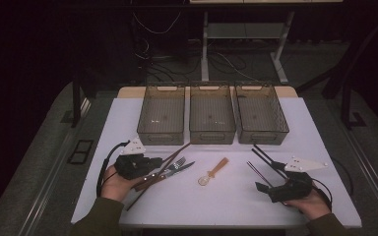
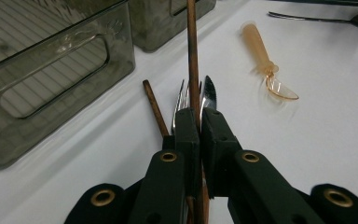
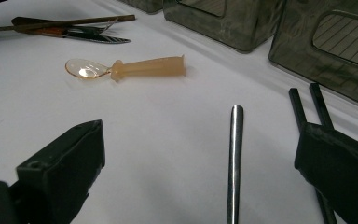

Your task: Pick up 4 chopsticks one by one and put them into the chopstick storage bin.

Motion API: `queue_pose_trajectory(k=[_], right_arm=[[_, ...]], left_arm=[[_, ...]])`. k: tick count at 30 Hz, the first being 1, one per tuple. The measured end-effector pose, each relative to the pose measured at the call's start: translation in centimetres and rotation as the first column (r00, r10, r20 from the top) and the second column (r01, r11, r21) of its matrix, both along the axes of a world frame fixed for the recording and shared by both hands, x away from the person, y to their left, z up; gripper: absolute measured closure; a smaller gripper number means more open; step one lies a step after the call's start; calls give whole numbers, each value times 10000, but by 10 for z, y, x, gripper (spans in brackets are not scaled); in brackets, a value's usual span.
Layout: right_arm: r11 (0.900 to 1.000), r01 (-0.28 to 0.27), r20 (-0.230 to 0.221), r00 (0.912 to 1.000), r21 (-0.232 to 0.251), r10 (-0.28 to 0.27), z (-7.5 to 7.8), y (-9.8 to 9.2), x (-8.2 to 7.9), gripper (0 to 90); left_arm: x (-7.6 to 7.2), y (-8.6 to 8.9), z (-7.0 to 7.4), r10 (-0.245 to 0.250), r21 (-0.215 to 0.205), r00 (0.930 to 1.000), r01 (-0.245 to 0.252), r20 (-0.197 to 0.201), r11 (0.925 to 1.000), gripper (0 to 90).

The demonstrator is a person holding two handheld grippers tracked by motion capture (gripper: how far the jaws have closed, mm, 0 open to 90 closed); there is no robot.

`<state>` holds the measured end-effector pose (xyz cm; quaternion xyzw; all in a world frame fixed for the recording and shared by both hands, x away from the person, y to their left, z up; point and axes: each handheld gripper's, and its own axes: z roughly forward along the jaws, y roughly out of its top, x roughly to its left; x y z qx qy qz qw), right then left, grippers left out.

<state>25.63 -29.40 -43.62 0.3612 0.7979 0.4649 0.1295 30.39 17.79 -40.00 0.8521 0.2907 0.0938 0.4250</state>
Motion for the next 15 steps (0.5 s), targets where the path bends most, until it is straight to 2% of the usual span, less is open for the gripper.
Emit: queue_pose_trajectory(k=[10,15], right_arm=[[10000,27,50,10000,27,-27,1,-2,0,18],[9999,82,59,9999,76,-82,1,-2,-1,18]], left_arm=[[12,-11,5,-128,-68,9997,129,189,9999,847],[18,-14,9,-28,-318,9996,36,271,9995,847]])
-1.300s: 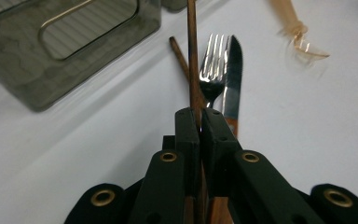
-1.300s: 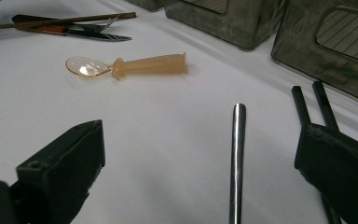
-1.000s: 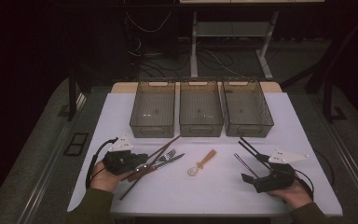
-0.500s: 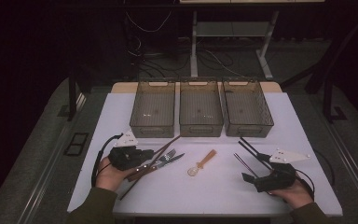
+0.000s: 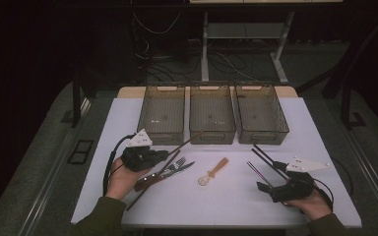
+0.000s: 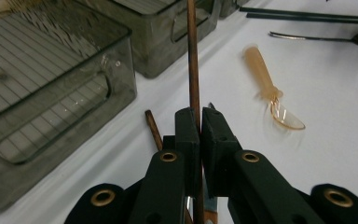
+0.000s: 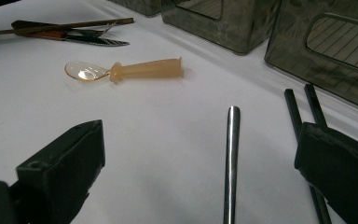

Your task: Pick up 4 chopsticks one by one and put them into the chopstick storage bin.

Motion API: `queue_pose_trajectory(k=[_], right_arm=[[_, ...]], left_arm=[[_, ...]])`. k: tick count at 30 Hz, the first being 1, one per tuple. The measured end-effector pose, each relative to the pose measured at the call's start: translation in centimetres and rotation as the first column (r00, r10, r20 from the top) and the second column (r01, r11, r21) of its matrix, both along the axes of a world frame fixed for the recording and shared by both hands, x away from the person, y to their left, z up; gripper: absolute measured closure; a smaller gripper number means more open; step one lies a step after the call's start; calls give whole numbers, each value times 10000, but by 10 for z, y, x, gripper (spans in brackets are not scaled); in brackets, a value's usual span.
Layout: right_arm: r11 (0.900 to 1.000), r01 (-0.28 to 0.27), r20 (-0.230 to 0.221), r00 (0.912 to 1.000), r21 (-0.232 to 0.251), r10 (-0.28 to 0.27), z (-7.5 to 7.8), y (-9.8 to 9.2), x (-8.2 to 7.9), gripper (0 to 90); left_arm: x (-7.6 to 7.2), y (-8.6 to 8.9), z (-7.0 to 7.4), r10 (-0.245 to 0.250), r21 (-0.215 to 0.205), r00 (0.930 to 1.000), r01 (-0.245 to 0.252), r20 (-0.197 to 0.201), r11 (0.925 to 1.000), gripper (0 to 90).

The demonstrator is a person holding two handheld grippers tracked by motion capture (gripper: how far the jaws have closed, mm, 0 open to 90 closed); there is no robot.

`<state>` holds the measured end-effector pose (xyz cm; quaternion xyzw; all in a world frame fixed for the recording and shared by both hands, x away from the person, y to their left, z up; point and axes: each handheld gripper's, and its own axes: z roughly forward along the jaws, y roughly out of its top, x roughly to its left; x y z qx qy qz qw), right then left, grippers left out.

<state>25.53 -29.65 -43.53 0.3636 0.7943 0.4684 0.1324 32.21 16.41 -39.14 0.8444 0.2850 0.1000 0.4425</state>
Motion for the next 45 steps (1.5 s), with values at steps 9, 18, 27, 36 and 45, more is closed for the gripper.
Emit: queue_pose_trajectory(k=[9,18,27,36,45], right_arm=[[10000,-25,31,10000,-14,25,0,0,0,18],[10000,-9,40,10000,-14,9,0,-1,-1,18],[9999,105,24,9999,52,-105,1,-2,-1,18],[9999,117,-38,9999,62,-116,0,-2,-1,18],[9999,125,-62,9999,72,-124,0,-2,-1,18]], left_arm=[[8,-3,4,101,-187,9999,-100,48,9998,847],[19,-5,7,154,-329,9999,-153,27,9993,847],[32,-6,16,315,-528,9995,-310,74,9981,847],[48,-7,24,599,-605,9981,-590,132,9964,847],[63,-12,38,928,-580,9951,-907,336,9942,847]])
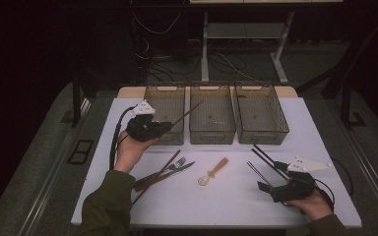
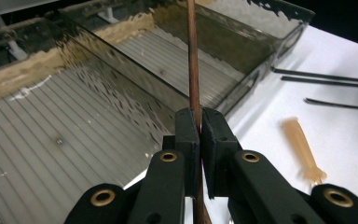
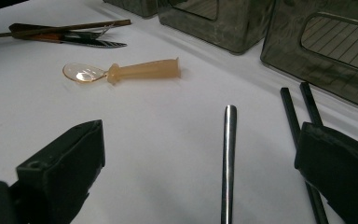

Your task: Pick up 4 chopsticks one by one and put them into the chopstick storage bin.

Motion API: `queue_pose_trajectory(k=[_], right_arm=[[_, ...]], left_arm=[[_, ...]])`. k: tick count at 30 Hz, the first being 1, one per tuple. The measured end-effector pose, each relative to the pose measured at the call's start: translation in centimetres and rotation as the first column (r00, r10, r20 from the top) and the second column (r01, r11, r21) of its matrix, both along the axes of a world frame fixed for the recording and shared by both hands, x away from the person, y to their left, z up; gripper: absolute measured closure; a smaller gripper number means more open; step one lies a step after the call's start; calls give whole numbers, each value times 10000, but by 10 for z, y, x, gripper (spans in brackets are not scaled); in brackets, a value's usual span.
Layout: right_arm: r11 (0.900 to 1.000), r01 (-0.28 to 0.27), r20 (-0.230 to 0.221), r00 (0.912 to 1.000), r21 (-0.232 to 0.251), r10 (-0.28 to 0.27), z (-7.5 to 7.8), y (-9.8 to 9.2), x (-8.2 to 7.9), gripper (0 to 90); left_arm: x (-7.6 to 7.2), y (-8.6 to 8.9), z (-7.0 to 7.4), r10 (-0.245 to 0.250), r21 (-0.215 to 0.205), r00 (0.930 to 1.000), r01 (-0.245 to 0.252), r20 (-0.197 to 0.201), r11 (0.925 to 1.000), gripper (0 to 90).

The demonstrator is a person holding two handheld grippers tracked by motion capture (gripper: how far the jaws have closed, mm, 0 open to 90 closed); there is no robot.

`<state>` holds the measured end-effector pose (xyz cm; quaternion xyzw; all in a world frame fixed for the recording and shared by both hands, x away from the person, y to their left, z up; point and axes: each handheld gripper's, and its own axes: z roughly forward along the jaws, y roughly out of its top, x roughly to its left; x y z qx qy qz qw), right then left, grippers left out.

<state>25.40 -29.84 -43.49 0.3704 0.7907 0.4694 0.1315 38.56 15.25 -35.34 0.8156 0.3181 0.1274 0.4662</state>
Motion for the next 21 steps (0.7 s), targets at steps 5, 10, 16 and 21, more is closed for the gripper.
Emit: queue_pose_trajectory(k=[5,10,16,21], right_arm=[[10000,-21,43,10000,-28,21,0,0,0,18],[10000,-4,44,10000,-15,4,0,0,0,18],[10000,42,45,10000,23,-42,0,0,0,18],[10000,39,74,10000,30,-39,1,0,0,18]], left_arm=[[9,0,3,287,-164,9996,-285,87,9995,847],[20,1,5,710,-59,9974,-710,121,9975,847],[36,5,5,1226,98,9923,-1228,147,9924,847],[51,9,5,1541,238,9880,-1543,121,9877,847]])
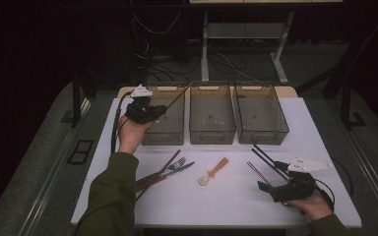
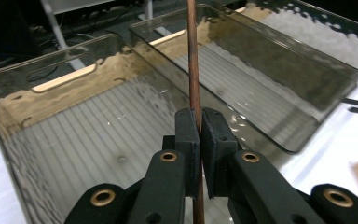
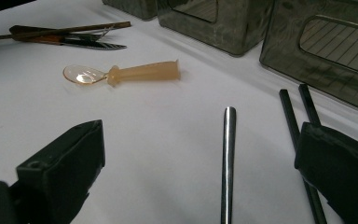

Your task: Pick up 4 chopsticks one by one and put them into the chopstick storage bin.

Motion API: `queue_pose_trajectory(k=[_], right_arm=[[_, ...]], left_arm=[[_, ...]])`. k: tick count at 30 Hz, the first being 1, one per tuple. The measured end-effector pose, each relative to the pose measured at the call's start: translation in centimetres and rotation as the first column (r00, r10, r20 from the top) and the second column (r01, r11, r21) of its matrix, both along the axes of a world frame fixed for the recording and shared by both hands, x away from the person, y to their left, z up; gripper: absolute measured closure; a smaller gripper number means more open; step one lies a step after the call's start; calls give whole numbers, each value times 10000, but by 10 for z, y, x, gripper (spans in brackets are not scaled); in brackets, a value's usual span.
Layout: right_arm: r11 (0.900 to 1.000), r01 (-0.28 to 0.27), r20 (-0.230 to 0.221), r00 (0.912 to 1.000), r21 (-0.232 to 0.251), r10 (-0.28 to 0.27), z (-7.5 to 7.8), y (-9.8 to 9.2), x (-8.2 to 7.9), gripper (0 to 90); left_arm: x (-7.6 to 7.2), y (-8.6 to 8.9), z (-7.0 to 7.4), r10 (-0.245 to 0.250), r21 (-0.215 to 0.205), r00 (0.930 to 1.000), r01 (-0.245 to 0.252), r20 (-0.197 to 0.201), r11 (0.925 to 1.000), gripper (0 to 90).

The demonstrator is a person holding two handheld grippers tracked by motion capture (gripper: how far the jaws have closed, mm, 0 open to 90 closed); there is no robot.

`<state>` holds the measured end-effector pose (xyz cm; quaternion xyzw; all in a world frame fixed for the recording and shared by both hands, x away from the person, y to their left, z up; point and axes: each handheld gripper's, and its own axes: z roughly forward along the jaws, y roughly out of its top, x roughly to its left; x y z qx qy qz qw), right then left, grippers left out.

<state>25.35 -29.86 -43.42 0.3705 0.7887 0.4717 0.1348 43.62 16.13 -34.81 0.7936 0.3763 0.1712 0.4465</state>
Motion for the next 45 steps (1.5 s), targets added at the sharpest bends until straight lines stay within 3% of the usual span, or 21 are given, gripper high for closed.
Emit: queue_pose_trajectory(k=[2,9,16,32,39,45], right_arm=[[10000,-2,-13,10000,15,2,0,0,0,18],[10000,-3,20,10000,46,3,1,-1,0,18],[10000,7,-6,10000,80,-7,1,-2,0,18],[10000,-4,-18,10000,88,4,1,-2,0,18],[10000,1,-16,10000,78,-1,1,-2,-1,18],[10000,4,-10,10000,71,-3,1,-2,-1,18]], left_arm=[[6,1,0,124,89,9999,-124,-32,9999,847],[24,3,-8,793,-173,9965,-798,-262,9967,847],[35,5,-24,1328,80,9893,-1326,-604,9911,847],[42,3,-36,1945,634,9768,-1893,-901,9799,845],[42,3,-36,2121,883,9747,-2056,-713,9746,769],[41,5,-35,2046,807,9766,-1992,-660,9766,737]])
